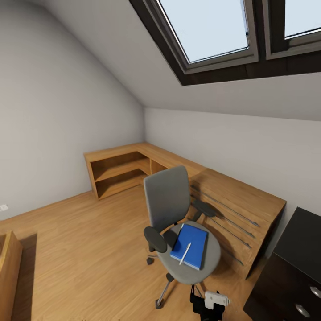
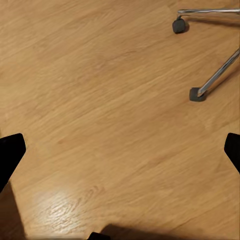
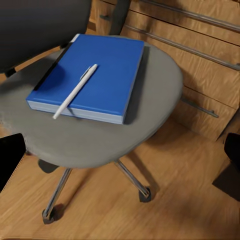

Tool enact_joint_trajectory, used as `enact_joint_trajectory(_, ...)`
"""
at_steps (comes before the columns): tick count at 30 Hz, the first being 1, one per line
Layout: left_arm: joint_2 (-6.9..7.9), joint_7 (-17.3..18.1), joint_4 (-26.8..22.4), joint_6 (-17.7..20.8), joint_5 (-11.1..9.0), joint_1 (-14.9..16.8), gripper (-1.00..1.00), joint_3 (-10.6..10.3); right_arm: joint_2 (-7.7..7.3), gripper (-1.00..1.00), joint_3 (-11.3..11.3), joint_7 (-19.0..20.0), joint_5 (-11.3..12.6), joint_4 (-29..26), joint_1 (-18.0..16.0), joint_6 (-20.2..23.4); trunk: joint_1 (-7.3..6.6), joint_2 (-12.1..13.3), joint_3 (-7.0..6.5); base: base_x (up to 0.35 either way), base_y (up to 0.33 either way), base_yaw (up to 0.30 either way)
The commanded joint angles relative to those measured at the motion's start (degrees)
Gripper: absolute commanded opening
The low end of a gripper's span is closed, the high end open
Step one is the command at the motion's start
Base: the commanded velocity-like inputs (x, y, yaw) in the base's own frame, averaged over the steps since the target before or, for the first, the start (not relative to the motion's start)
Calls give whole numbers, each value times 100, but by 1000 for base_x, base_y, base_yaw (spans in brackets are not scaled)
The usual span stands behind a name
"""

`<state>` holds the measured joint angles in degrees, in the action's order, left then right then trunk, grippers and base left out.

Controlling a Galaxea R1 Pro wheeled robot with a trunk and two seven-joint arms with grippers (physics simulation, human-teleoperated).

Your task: In the bedroom, organize the workspace by keeping the computer under the desk, ensuring the monitor is on the desk, placing the keyboard on the desk next to the monitor, placing the mouse on the desk next to the keyboard, moving the folder from the swivel chair onto the desk next to the mouse, stacking the notebook on top of the folder with the pen on top of the notebook, and positioning the swivel chair next to the desk.

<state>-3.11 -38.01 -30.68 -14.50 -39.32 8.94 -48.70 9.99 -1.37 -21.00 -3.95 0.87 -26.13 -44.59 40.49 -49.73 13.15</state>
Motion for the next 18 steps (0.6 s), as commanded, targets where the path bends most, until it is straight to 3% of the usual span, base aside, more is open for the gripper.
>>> enact_joint_trajectory(1,3,-31,1,-35,-59,11,100,-49,0,100,-13,-36,-44,9,-6,-14,1,-6,10,2,1,248)
enact_joint_trajectory(8,3,-31,1,-35,-58,7,100,-50,0,100,-8,-36,-44,9,-6,-9,1,-6,18,65,0,62)
enact_joint_trajectory(18,12,-31,-3,-35,-74,7,100,-43,0,100,-12,-36,-44,34,-6,-6,1,-6,18,314,115,1)
